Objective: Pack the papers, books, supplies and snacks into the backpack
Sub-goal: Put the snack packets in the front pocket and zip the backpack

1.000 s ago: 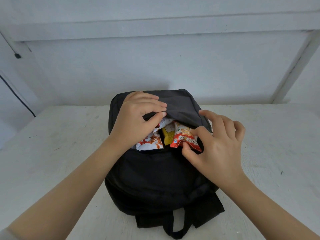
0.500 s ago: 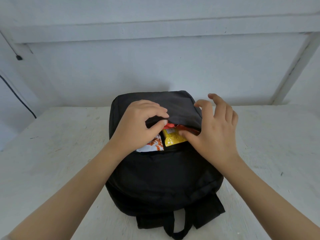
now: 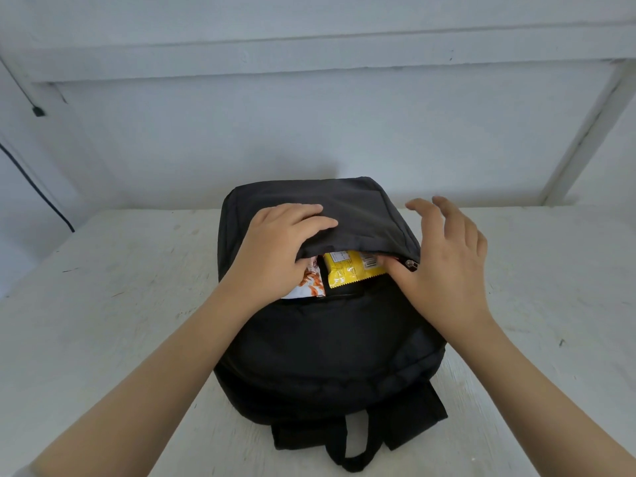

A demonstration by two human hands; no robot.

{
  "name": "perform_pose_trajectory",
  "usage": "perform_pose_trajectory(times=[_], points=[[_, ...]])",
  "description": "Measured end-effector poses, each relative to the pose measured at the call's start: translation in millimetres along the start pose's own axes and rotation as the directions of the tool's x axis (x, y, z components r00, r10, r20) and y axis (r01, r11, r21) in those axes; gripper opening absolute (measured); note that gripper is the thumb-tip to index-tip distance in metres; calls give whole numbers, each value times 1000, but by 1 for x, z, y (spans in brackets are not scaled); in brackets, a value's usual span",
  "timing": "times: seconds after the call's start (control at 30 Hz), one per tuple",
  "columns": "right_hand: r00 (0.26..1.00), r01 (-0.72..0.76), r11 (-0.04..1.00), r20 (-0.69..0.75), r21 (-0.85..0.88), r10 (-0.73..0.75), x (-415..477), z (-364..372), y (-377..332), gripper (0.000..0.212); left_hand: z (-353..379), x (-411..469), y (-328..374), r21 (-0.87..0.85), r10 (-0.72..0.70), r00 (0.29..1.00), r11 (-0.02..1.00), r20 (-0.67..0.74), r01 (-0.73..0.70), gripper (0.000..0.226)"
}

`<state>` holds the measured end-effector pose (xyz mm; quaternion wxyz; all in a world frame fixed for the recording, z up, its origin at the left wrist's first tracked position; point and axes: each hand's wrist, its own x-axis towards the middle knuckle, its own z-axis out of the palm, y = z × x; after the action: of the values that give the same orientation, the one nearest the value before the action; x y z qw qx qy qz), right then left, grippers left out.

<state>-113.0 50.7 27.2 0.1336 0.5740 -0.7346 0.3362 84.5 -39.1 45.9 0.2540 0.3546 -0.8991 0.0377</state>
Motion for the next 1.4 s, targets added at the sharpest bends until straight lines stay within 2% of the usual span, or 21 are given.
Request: perform_pose_trajectory(times=[0.1,0.17,0.23,0.33,0.47,0.57,0.73,0.8,0.93,1.07,1.2,1.3,1.4], points=[[991,-54,997,129,54,47,-4,-6,6,69,-4,-2,-1,-37,27,996,999,83,-24,58],[985,-89,992,155,85,75,-7,-10,11,66,-6,-3,0,-105,15,989,995,150,0,62],[985,-101,990,151,93,86,-8,-11,14,61,-6,-2,5,-137,27,986,991,165,-4,63],[988,-95,992,127,77,84,-4,-9,15,57,-2,2,14,-182,67,992,982,111,-46,49],[999,36,998,-8,-45,-37,0,-5,10,51,2,4,15,-262,41,997,965,71,-21,39],[998,58,995,-14,-76,-59,-1,-5,11,47,5,0,15,-298,43,992,955,118,-6,35],[992,-12,1000,129,-6,13,-14,-10,21,52,3,-5,13,-263,66,977,965,202,-10,36],[988,-17,1000,155,12,15,-22,-13,27,47,4,-9,11,-256,75,968,967,241,-11,37],[995,17,1000,102,-11,-15,-35,-16,34,28,9,-19,10,-176,99,963,983,249,-56,50],[999,7,999,53,46,-9,-37,-19,35,13,8,-22,14,-70,95,948,995,302,-78,67],[994,-47,981,103,187,28,-36,-21,33,12,11,-25,13,-112,83,973,992,217,-59,65],[989,-45,969,146,245,9,-39,-21,34,12,9,-24,15,-208,-17,986,977,168,53,72],[987,-14,968,160,249,-27,-40,-21,34,11,9,-25,16,-180,-102,988,976,116,122,76]])
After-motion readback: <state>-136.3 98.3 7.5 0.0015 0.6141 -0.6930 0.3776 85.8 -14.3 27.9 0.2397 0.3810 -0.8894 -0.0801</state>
